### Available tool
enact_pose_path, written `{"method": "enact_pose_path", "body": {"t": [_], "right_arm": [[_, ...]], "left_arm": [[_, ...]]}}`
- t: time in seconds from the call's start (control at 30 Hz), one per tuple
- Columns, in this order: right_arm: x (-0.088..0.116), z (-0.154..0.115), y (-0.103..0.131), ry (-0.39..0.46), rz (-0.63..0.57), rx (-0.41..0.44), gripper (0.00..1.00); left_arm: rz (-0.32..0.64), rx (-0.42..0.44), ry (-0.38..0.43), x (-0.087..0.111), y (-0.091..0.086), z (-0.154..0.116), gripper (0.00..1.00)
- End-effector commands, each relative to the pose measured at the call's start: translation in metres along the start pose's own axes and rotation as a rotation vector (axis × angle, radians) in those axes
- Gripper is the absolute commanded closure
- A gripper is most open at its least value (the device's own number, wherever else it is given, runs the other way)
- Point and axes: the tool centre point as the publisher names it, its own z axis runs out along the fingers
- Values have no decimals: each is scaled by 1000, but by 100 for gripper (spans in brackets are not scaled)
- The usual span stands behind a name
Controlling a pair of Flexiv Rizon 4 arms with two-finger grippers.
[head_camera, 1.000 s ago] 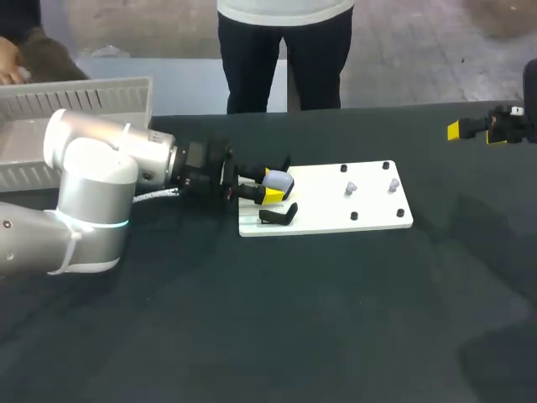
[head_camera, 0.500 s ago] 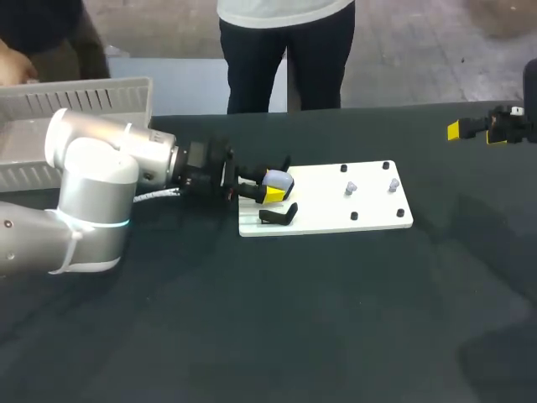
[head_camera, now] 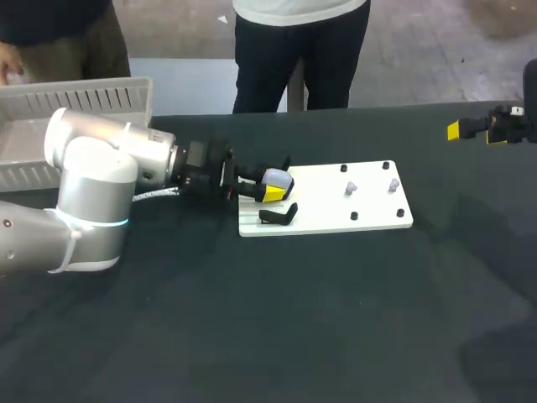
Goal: Pick up each earbud case from the left stands, insert the matching earbuds, close the lid, and place the case in the box.
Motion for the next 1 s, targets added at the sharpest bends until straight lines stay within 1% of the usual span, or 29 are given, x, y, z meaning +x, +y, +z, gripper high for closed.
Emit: {"method": "enact_pose_path", "body": {"t": [0.03, 0.2, 0.33, 0.5, 0.53, 0.67, 0.8, 1.0], "right_arm": [[0, 0, 1, -1, 1, 6, 0], [0, 0, 1, -1, 1, 6, 0], [0, 0, 1, -1, 1, 6, 0], [0, 0, 1, -1, 1, 6, 0], [1, 4, 6, 24, -15, 11, 0], [2, 21, 30, 45, -49, 10, 0], [2, 36, 54, 55, -80, -31, 0], [5, 57, 89, 87, -116, -109, 0]], "left_arm": [[11, 1, -10, -7, -2, -7, 100], [32, 10, -29, -27, -8, -20, 100], [60, 8, -44, -47, -15, -31, 100], [108, 2, -61, -73, -21, -36, 100], [118, 7, -59, -78, -22, -35, 100], [158, 6, -73, -92, -21, -26, 100], [178, 8, -73, -102, -16, -15, 100], [201, 23, -58, -111, -1, 9, 100]]}}
